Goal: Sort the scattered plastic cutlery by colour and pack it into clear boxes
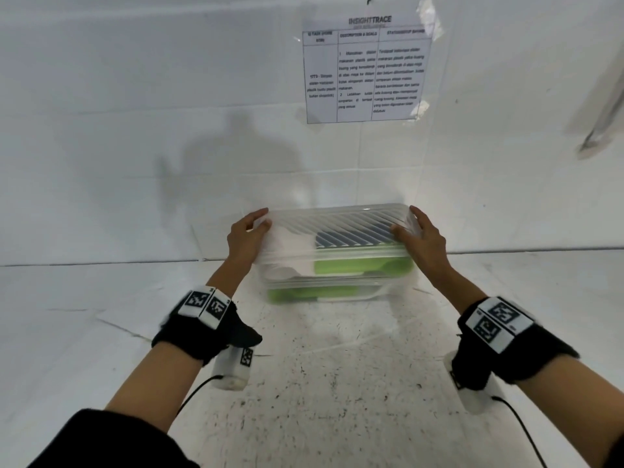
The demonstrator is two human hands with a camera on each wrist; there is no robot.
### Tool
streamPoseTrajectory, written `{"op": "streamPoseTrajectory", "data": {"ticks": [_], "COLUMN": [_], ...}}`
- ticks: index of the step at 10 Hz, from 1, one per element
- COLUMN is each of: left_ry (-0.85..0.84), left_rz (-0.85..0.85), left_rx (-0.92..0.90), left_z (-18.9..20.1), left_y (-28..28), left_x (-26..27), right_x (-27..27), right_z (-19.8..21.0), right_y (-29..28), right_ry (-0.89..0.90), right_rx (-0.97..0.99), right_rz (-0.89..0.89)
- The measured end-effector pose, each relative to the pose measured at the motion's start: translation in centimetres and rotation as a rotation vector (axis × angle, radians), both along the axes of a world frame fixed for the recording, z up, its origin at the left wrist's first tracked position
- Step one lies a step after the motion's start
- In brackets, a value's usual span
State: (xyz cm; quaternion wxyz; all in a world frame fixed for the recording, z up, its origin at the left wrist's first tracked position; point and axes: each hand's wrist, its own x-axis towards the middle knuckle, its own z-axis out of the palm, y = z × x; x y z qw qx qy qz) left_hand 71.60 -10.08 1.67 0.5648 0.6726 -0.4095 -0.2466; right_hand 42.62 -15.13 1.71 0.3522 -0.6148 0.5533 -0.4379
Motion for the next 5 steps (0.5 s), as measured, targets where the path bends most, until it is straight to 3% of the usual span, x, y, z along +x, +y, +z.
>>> {"op": "streamPoseTrajectory", "data": {"ticks": [3, 4, 5], "left_ry": [-0.159, -0.235, -0.26], "left_rz": [0.077, 0.065, 0.101], "left_rx": [-0.006, 0.032, -0.006], "left_z": [0.8, 1.6, 2.3], "left_y": [0.8, 1.7, 3.2], "left_x": [-0.7, -1.0, -1.0], "right_x": [-0.2, -0.3, -1.2], "right_z": [0.2, 0.4, 0.8], "right_y": [0.2, 1.4, 3.2], "right_ry": [0.182, 0.179, 0.063], "right_rx": [0.01, -0.014, -0.033], "right_rz": [-0.01, -0.044, -0.061]}}
